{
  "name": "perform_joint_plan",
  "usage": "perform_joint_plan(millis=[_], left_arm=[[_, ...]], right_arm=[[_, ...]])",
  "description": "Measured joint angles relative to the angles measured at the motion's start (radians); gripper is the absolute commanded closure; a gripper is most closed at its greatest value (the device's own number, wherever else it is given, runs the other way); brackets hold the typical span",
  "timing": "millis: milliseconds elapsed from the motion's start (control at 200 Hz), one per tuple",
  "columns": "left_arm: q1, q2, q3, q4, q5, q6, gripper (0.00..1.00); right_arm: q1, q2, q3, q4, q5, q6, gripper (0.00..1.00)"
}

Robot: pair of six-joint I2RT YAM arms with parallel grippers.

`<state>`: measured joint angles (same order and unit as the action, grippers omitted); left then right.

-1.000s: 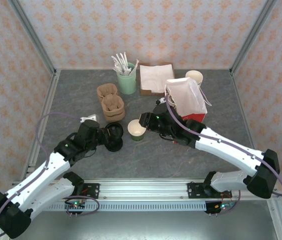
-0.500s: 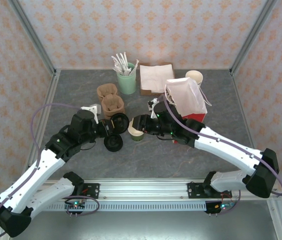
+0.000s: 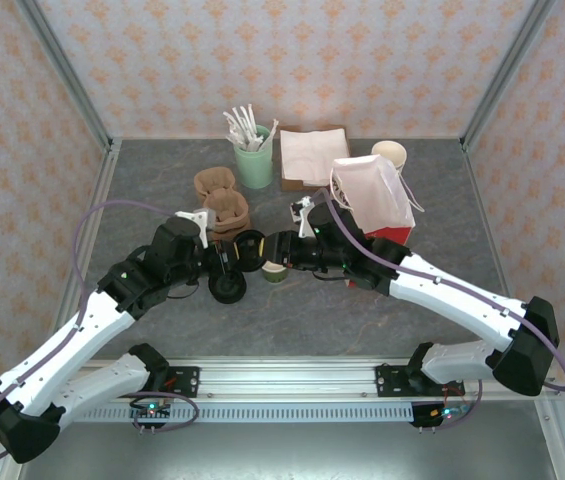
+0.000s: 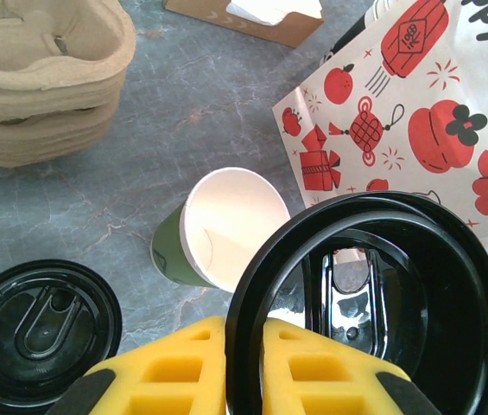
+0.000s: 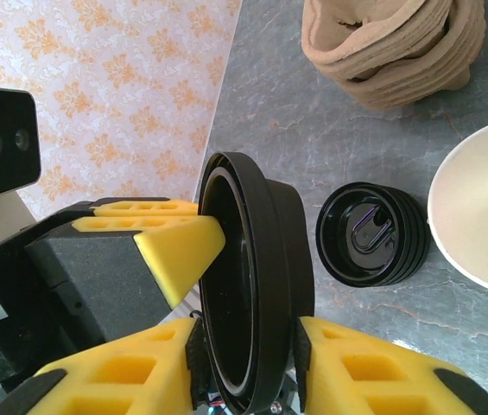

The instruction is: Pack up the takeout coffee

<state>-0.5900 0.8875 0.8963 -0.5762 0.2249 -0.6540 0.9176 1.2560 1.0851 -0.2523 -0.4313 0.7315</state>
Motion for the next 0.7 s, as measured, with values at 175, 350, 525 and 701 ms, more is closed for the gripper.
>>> perform_joint_plan(millis=[175,350,525,701], left_arm=[[-0.006,0.003,0.008,-0.01,-0.005,0.0,0.86],[-0.007,0.003,0.008,-0.008,0.0,0.025,0.61],[-0.027,-0.048,0.008,0.045,0.005,0.137,0.34],[-0.13,-0.126,0.008,0.145,-0.048,0.358,0.32]], right_arm=[[0.0,0.0,0.001,-0.006,0.008,-0.003,0.88],[0.0,0.0,0.013,-0.039,0.023,0.001,1.0],[-0.006,-0.005,0.049,-0.127,0.047,0.02,1.0],[-0.049,-0.051,0.085,-0.243,0.061,0.081,1.0]])
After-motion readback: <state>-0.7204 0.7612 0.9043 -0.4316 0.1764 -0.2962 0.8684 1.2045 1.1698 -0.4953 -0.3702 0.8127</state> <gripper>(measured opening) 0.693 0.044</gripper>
